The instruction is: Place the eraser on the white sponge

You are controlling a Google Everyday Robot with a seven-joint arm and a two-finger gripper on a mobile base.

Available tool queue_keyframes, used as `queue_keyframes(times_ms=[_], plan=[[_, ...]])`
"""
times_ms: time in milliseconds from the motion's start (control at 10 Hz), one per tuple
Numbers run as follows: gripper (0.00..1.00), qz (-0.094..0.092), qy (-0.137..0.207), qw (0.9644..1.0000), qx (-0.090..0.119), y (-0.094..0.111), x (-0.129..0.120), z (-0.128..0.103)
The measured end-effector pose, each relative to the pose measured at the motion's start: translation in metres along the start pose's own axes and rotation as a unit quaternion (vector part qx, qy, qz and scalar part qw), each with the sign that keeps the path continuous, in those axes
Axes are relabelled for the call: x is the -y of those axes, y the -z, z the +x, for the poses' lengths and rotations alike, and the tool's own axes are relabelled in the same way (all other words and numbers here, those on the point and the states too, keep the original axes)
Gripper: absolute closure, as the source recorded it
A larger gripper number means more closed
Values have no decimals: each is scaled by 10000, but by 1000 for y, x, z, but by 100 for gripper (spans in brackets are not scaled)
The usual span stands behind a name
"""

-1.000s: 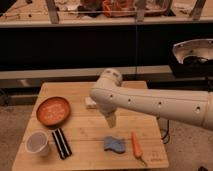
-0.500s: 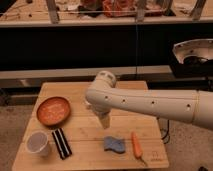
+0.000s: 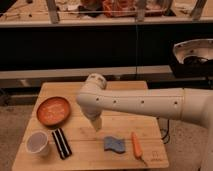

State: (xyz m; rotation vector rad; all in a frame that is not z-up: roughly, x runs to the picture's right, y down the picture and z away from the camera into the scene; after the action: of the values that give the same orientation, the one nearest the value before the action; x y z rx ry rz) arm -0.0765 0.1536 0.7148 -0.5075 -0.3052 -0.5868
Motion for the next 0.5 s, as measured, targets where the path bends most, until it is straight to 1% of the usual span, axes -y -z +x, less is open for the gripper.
queue_keyframes(times_ms=[100, 300, 500], plan=[[20, 5, 88, 10000, 30, -2, 1, -3], [20, -4, 374, 9992, 136, -9, 6, -22], [20, 3, 566, 9982, 175, -15, 7, -27]])
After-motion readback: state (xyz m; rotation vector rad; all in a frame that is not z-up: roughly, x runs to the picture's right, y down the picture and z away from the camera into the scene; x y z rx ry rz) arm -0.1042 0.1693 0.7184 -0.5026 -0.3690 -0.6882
